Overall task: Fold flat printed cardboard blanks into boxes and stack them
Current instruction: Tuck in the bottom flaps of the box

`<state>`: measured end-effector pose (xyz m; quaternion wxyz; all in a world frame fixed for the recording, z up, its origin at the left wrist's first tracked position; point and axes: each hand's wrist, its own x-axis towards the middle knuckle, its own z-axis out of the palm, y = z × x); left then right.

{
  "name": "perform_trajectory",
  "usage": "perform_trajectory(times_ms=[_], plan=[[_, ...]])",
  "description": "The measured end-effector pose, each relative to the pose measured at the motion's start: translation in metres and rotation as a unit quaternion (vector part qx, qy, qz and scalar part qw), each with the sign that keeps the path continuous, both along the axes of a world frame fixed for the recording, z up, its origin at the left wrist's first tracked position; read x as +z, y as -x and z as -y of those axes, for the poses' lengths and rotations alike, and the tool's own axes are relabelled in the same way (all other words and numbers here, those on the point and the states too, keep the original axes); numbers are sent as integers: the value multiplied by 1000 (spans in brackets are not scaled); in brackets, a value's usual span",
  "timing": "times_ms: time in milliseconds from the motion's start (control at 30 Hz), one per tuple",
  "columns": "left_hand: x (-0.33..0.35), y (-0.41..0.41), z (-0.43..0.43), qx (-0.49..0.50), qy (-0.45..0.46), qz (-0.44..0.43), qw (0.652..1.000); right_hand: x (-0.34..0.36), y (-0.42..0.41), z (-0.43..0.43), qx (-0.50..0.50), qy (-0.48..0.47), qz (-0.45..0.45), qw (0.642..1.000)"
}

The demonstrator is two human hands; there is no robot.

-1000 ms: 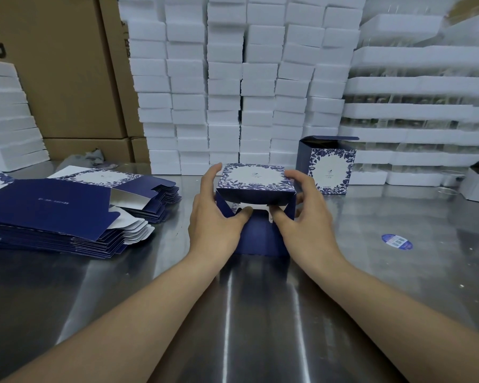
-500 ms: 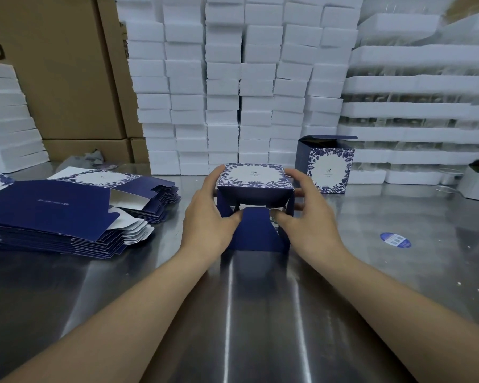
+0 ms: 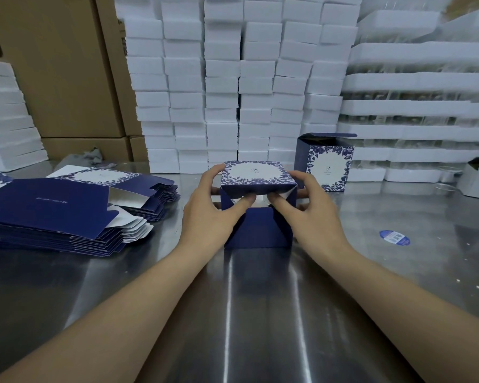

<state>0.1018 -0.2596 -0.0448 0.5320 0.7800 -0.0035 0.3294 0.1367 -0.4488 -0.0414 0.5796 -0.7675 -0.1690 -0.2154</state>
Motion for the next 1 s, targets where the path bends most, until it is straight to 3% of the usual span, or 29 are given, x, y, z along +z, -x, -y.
perform_trajectory(times_ms=[700,1000], plan=[[15,-4,-11,-131,130,-102,977,2,0,2,108,-15,-50,993],[0,-6,-8,-128,74,-101,984,-10,-5,1,85,16,-33,996]])
